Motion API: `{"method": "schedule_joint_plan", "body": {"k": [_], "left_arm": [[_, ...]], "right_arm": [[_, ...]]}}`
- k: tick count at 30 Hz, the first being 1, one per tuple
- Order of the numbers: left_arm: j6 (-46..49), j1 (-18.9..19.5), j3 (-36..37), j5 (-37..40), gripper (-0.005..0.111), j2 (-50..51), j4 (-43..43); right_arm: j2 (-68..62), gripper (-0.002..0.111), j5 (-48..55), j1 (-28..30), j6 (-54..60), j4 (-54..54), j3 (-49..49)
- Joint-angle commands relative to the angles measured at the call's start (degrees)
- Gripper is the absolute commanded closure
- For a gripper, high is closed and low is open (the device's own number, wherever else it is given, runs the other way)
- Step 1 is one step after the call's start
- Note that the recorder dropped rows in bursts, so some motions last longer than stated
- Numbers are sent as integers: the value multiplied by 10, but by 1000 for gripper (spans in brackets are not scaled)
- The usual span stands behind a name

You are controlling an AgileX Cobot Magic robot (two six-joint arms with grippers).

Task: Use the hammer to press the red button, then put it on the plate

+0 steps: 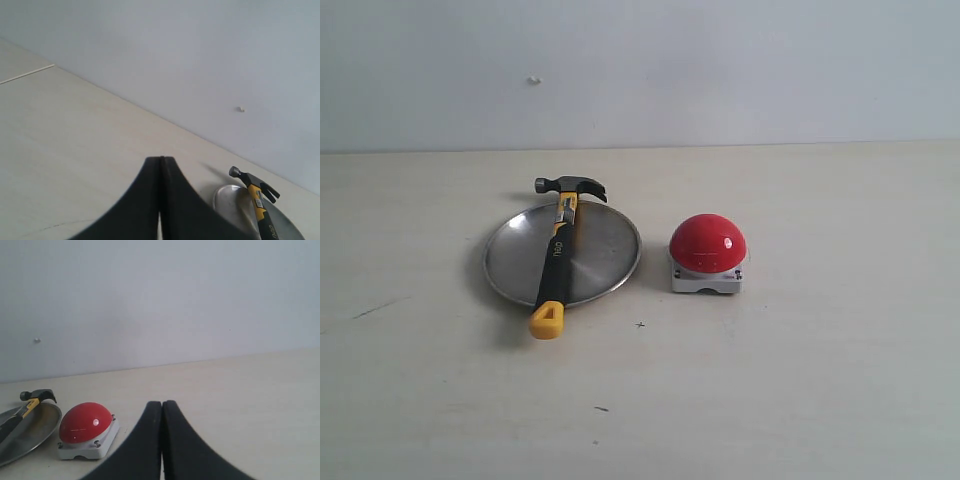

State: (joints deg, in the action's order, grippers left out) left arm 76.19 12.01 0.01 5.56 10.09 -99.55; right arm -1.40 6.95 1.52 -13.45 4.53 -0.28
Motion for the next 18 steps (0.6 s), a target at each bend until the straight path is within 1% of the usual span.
{"method": "schedule_joint_plan", "body": {"k": [1,4,18], "left_arm": [[0,0,0,1,107,-3,-4],[0,0,0,1,107,-3,-4],[0,0,0,1,107,-3,-4]], "right_arm": [[5,108,2,3,30,-17,3],[5,108,2,3,30,-32,3],[5,108,2,3,29,-31,3]]}}
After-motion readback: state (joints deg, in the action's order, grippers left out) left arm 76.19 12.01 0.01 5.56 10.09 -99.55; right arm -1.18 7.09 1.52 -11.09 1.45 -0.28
